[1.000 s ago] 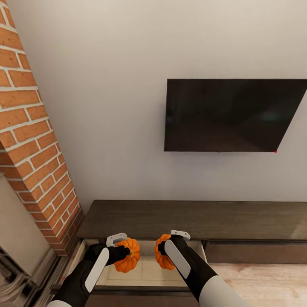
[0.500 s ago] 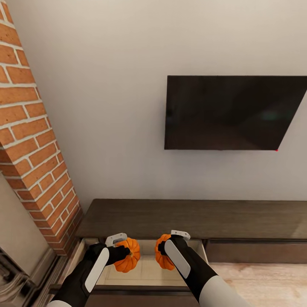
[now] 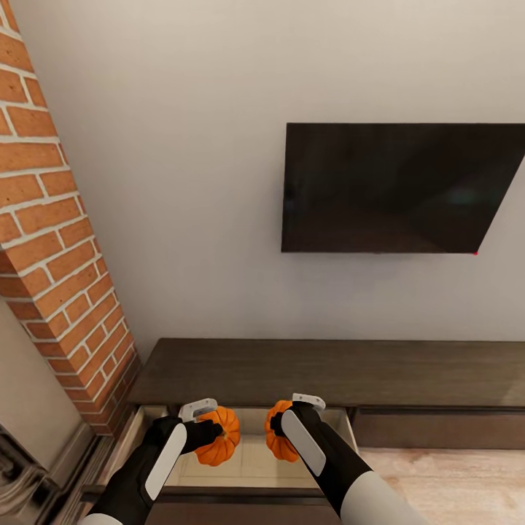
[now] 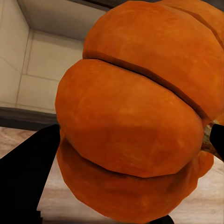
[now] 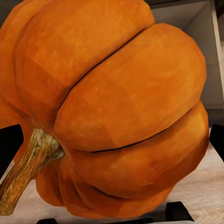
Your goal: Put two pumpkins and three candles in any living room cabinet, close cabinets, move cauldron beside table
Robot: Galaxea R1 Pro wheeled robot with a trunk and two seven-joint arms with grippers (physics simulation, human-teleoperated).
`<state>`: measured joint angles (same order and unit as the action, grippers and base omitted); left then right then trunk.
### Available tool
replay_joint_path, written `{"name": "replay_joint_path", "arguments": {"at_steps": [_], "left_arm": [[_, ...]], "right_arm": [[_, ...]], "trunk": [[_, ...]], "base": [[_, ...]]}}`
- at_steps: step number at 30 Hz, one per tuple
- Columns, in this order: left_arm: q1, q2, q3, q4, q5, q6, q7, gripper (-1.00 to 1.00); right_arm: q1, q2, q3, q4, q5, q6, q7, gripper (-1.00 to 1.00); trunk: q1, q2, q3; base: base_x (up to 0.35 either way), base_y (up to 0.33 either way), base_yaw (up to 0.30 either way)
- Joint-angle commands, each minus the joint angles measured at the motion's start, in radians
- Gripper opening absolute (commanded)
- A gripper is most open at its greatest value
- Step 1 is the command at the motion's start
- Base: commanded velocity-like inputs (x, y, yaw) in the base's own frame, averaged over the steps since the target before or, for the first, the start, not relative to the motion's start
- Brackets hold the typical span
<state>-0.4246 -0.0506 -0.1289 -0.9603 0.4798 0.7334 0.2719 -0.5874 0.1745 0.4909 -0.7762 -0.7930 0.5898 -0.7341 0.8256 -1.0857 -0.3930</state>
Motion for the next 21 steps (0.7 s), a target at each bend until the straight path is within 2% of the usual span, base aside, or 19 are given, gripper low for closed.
{"name": "replay_joint_path", "arguments": {"at_steps": [1, 21], "left_arm": [[0.000, 0.000, 0.000, 0.000, 0.000, 0.000, 0.000, -1.00], [0.000, 0.002, 0.001, 0.000, 0.000, -0.012, 0.000, -1.00]], "right_arm": [[0.000, 0.000, 0.000, 0.000, 0.000, -0.001, 0.001, -1.00], [0.000, 0.000, -0.003, 0.000, 0.000, -0.003, 0.002, -1.00]], "trunk": [[0.004, -0.007, -0.003], [0.081, -0.147, -0.066]], "base": [[0.000, 0.000, 0.000], [0.000, 0.000, 0.000]]}}
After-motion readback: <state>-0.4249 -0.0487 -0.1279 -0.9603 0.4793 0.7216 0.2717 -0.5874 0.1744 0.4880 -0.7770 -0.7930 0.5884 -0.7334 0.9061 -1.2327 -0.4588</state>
